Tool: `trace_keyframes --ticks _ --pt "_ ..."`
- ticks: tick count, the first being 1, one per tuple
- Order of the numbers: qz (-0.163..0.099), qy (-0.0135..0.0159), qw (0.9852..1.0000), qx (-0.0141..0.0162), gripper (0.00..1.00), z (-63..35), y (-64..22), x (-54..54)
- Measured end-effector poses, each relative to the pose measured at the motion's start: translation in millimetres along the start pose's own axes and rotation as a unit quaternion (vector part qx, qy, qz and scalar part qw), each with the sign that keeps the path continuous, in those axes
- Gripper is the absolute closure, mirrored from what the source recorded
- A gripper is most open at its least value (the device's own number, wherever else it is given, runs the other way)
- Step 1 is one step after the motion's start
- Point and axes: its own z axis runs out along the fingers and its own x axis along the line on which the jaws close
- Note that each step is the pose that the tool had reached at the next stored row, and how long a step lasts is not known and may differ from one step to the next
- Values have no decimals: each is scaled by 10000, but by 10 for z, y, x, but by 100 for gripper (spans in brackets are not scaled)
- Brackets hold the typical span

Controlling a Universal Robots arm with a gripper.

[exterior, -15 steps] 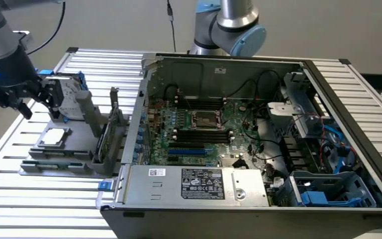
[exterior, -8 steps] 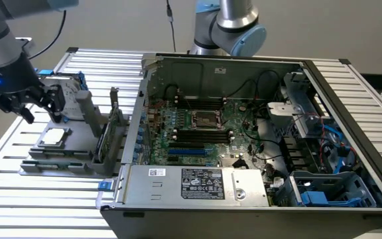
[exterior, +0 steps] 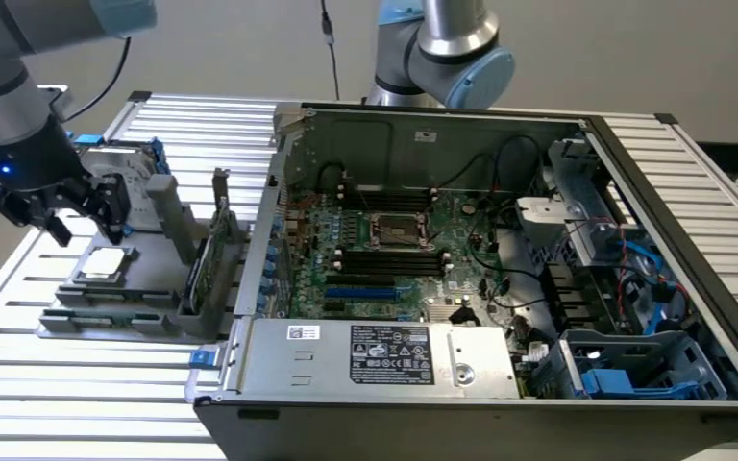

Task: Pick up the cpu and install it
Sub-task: 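Pick up the cpu and move it towards the insertion slot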

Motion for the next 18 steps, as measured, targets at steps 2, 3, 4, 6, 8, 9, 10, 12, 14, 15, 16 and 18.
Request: trace_keyframes --ticks 2,3,4,6,8,9,10,12,14,15,16,18 --pt "0 0 10000 0 33 36 -2 0" --pt "0 0 10000 0 33 55 -3 0" --pt "0 0 10000 0 33 73 -3 1" --pt "-1 0 10000 0 33 108 -5 1" --pt "0 0 10000 0 33 146 -7 3" --pt "0 0 10000 0 33 164 -7 6" --pt "0 0 10000 0 33 182 -8 7" --pt "1 0 10000 0 33 218 -9 13" --pt "3 -1 10000 0 33 254 -10 19" --pt "6 0 10000 0 33 272 -11 24" --pt "9 0 10000 0 33 291 -11 30" --pt "18 -1 10000 0 33 327 -13 37"
